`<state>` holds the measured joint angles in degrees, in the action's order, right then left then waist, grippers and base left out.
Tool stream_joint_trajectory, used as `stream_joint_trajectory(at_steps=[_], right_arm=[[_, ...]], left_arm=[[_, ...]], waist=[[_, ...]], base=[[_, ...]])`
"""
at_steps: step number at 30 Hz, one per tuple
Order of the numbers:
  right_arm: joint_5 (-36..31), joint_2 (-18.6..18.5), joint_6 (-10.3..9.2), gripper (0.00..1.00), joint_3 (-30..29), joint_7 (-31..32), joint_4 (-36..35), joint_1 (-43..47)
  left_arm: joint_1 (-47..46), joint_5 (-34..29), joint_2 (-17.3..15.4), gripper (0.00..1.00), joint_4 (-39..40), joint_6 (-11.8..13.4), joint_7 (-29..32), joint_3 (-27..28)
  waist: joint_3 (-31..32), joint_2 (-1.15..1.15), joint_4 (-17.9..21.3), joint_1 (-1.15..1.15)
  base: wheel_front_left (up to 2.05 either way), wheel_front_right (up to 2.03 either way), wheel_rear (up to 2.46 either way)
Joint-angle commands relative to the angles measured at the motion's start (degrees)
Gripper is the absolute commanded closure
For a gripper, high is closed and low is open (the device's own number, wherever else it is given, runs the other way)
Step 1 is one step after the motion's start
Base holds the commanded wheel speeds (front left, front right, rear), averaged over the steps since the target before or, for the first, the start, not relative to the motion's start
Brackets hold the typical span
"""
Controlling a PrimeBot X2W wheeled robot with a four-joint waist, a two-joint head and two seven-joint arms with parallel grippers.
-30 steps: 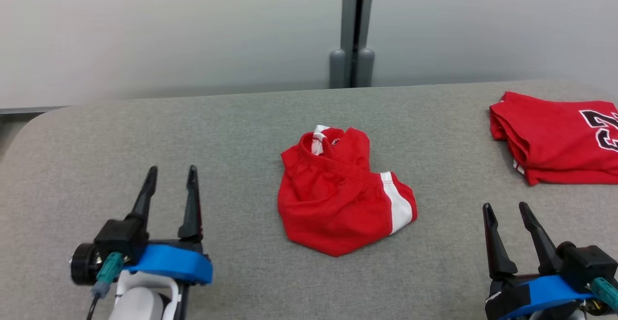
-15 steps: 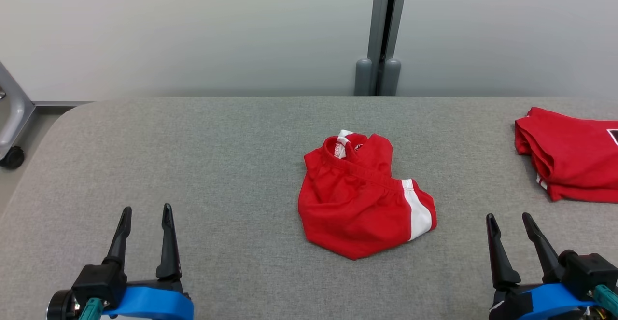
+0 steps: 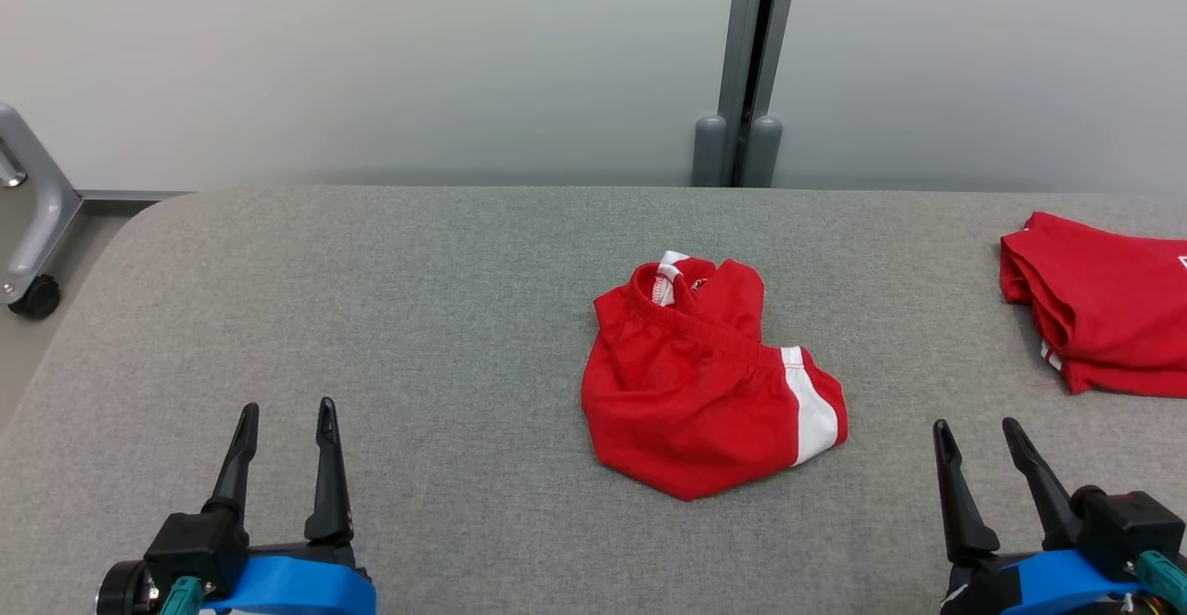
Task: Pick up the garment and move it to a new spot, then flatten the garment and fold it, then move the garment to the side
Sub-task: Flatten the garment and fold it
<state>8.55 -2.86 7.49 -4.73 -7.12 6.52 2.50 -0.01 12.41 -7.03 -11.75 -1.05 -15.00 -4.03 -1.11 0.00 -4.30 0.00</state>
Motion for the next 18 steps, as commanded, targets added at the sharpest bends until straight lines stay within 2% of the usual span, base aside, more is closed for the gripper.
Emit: stream_joint_trajectory(at_steps=[1,5,11,18], right_arm=[[-0.4,-0.1,0.01,0.0,-0.1,0.1,0.1,0.5],[-0.9,-0.1,0.01,0.0,0.2,0.3,0.7,-0.8],[-4.1,-0.1,0.01,0.0,3.2,0.9,2.7,-8.4],[-6.7,-1.3,0.01,0.0,4.7,2.2,11.9,-19.5]], left_arm=[[0.0,-0.5,0.1,0.0,-0.2,-0.3,-0.2,0.5],[-0.6,-0.9,0.5,0.0,-0.2,-0.7,-0.2,0.6],[-2.5,-1.5,1.2,0.0,-0.2,-1.5,-0.2,0.3],[-5.4,-1.9,2.4,0.0,-0.5,-2.3,-0.2,-0.7]], waist=[[0.0,0.0,0.0,0.0],[-0.5,0.0,-0.4,0.0],[-2.6,0.0,-1.7,0.0],[-6.1,0.0,-4.8,0.0]], base=[[0.0,0.0,0.0],[0.0,0.0,0.0],[0.0,0.0,0.0],[0.0,0.0,0.0]])
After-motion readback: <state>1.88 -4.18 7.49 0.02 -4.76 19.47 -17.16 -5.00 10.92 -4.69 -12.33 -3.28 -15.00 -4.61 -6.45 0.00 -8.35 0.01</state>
